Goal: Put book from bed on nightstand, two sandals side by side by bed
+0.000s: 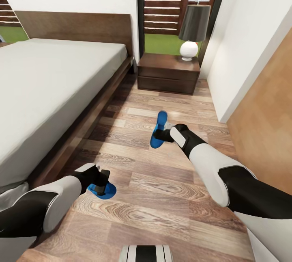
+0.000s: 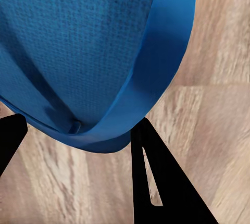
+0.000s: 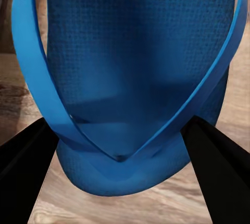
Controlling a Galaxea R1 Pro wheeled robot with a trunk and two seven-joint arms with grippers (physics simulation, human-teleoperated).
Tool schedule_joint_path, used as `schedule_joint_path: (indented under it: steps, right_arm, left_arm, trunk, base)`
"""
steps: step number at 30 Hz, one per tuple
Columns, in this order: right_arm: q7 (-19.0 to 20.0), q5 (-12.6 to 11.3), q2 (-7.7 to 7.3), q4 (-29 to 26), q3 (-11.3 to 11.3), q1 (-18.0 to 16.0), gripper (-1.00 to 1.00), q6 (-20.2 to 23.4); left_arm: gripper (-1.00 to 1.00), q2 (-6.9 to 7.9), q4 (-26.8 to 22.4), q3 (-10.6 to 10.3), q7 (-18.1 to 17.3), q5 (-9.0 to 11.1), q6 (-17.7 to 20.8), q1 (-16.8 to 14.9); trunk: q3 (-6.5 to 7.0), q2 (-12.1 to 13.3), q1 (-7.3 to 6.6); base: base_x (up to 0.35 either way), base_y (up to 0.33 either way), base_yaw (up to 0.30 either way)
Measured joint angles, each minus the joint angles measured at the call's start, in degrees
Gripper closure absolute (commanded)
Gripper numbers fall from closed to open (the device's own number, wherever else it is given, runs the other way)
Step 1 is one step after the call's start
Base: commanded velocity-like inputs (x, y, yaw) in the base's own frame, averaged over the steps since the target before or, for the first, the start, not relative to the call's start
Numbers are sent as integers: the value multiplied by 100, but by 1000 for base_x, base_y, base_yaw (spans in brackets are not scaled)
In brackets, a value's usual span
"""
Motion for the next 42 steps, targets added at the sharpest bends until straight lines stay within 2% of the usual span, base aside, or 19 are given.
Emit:
schedule_joint_path:
  steps: [15,23,31,42]
  right_arm:
    - [49,10,0,-295,6,0,100,1]
    - [47,8,0,-300,5,-1,100,1]
    - [46,12,0,-299,12,0,100,1]
    - [46,12,0,-299,12,0,100,1]
  left_arm:
    - [100,9,13,8,62,3,-210,0]
    - [100,56,-219,12,327,12,-223,-5]
    - [100,51,-272,235,346,26,-222,-4]
    - [100,51,-274,284,352,27,-222,-4]
  trunk:
    - [-333,-20,39]
    - [-333,-21,38]
    - [-488,-30,57]
    - [-732,-45,85]
  base:
    - [0,0,0]
    - [0,0,0]
    - [0,0,0]
    - [0,0,0]
